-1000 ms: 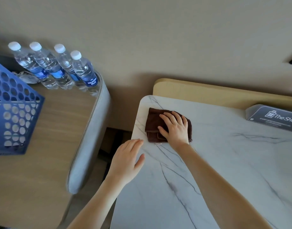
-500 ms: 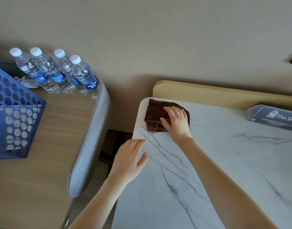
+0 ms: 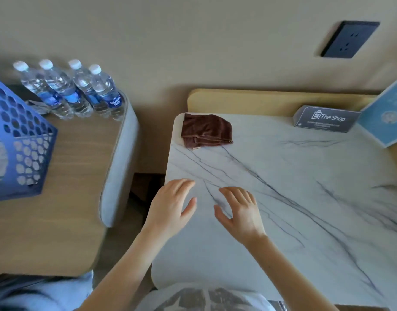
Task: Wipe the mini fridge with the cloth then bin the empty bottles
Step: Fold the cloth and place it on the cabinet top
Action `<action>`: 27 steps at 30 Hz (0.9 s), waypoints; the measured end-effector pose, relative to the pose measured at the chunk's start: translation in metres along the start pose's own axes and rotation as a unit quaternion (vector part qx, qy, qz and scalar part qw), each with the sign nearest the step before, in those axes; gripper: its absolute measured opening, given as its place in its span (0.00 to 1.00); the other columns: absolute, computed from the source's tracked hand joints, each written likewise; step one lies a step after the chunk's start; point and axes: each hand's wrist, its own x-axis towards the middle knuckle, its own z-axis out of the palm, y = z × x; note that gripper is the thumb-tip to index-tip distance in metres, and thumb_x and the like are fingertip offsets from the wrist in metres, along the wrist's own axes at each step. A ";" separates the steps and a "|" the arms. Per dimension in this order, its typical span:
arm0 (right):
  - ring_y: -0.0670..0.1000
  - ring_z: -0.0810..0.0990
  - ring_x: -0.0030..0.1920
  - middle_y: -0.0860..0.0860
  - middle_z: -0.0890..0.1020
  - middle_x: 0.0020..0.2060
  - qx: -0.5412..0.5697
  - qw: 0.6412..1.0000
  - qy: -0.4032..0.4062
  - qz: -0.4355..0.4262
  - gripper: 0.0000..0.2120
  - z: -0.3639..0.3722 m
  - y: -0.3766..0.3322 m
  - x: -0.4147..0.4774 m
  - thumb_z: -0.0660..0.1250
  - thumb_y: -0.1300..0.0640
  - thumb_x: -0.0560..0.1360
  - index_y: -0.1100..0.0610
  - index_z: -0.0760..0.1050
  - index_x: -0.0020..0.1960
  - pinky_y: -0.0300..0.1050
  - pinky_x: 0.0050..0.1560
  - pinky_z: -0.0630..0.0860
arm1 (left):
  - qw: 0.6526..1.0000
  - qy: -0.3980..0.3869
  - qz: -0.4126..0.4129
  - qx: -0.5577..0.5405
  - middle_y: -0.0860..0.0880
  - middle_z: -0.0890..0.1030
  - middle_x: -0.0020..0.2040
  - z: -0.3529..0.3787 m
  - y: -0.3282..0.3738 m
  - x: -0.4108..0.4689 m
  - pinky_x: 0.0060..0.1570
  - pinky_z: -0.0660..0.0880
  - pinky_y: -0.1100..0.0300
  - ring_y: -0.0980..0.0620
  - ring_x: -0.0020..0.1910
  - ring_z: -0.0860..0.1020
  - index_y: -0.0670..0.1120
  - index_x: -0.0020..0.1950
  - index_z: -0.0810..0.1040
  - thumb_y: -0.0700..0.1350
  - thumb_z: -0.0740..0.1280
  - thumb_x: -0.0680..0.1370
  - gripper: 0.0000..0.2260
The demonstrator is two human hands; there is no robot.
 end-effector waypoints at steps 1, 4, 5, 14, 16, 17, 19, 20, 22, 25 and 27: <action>0.57 0.81 0.56 0.51 0.83 0.54 -0.002 1.000 -0.018 0.013 0.19 0.001 0.000 -0.018 0.65 0.46 0.75 0.58 0.80 0.59 0.53 0.57 0.75 | 1.000 -0.013 -0.006 -0.003 0.48 0.81 0.63 0.004 0.002 -0.013 0.59 0.76 0.57 0.50 0.62 0.79 0.44 0.66 0.78 0.51 0.64 0.79 0.19; 0.57 0.80 0.57 0.52 0.82 0.56 -0.014 0.997 -0.052 0.048 0.21 -0.001 0.001 -0.053 0.63 0.45 0.76 0.58 0.80 0.60 0.53 0.58 0.75 | 0.999 -0.050 -0.016 0.000 0.48 0.81 0.64 0.015 0.005 -0.045 0.60 0.75 0.57 0.50 0.64 0.79 0.44 0.67 0.78 0.52 0.63 0.79 0.21; 0.56 0.80 0.57 0.52 0.82 0.56 -0.013 0.997 -0.053 0.058 0.21 -0.003 0.001 -0.059 0.63 0.45 0.76 0.58 0.80 0.61 0.53 0.58 0.75 | 0.998 -0.060 -0.019 0.003 0.49 0.81 0.64 0.018 0.004 -0.052 0.60 0.75 0.58 0.50 0.64 0.79 0.44 0.67 0.78 0.52 0.63 0.79 0.21; 0.56 0.80 0.58 0.51 0.82 0.57 -0.014 0.998 -0.014 0.063 0.21 -0.030 0.005 -0.090 0.61 0.45 0.77 0.58 0.79 0.61 0.52 0.59 0.75 | 0.999 -0.038 -0.018 0.026 0.49 0.82 0.61 0.018 0.031 -0.081 0.56 0.78 0.57 0.50 0.60 0.81 0.44 0.64 0.80 0.53 0.61 0.79 0.20; 0.56 0.80 0.58 0.51 0.82 0.57 -0.014 0.998 -0.015 0.060 0.21 -0.031 0.006 -0.096 0.61 0.45 0.77 0.58 0.79 0.62 0.52 0.59 0.74 | 0.999 -0.023 -0.026 0.017 0.49 0.83 0.59 0.020 0.043 -0.087 0.55 0.80 0.56 0.50 0.58 0.81 0.44 0.63 0.80 0.54 0.59 0.79 0.20; 0.56 0.79 0.59 0.52 0.82 0.58 -0.014 0.998 -0.014 0.058 0.22 -0.032 0.006 -0.098 0.61 0.45 0.77 0.58 0.79 0.63 0.52 0.59 0.74 | 0.999 -0.019 -0.031 0.011 0.49 0.83 0.59 0.022 0.049 -0.091 0.54 0.79 0.56 0.50 0.58 0.81 0.44 0.63 0.80 0.54 0.59 0.78 0.20; 0.56 0.79 0.59 0.52 0.82 0.58 -0.017 0.998 -0.012 0.052 0.21 -0.035 0.005 -0.101 0.62 0.46 0.77 0.58 0.79 0.63 0.53 0.59 0.75 | 0.999 -0.019 -0.037 0.002 0.49 0.83 0.60 0.024 0.056 -0.098 0.56 0.78 0.58 0.51 0.58 0.81 0.45 0.63 0.80 0.55 0.59 0.79 0.21; 0.57 0.79 0.59 0.52 0.82 0.58 -0.020 0.998 -0.010 0.052 0.21 -0.037 0.004 -0.102 0.63 0.46 0.77 0.58 0.79 0.63 0.54 0.59 0.75 | 0.999 -0.022 -0.035 0.001 0.49 0.83 0.60 0.025 0.058 -0.101 0.57 0.76 0.59 0.51 0.59 0.81 0.45 0.63 0.80 0.55 0.58 0.79 0.22; 0.56 0.79 0.59 0.52 0.82 0.59 -0.028 0.998 -0.001 0.055 0.20 -0.041 0.001 -0.111 0.65 0.47 0.77 0.57 0.79 0.63 0.53 0.60 0.75 | 0.999 -0.025 -0.023 0.004 0.50 0.83 0.60 0.024 0.063 -0.111 0.58 0.74 0.61 0.51 0.60 0.81 0.45 0.63 0.80 0.56 0.57 0.79 0.22; 0.56 0.79 0.59 0.52 0.82 0.59 -0.035 0.997 0.025 0.068 0.20 -0.047 -0.013 -0.132 0.65 0.46 0.77 0.56 0.79 0.63 0.52 0.60 0.75 | 1.000 -0.021 -0.003 0.003 0.50 0.83 0.60 0.015 0.068 -0.128 0.57 0.75 0.61 0.51 0.59 0.81 0.45 0.63 0.80 0.56 0.58 0.79 0.22; 0.55 0.79 0.60 0.51 0.82 0.59 -0.038 0.996 0.034 0.079 0.20 -0.047 -0.024 -0.146 0.65 0.46 0.77 0.56 0.78 0.63 0.52 0.60 0.74 | 1.000 -0.016 0.016 0.002 0.49 0.83 0.60 0.007 0.067 -0.139 0.57 0.75 0.61 0.51 0.59 0.81 0.45 0.63 0.81 0.56 0.58 0.79 0.22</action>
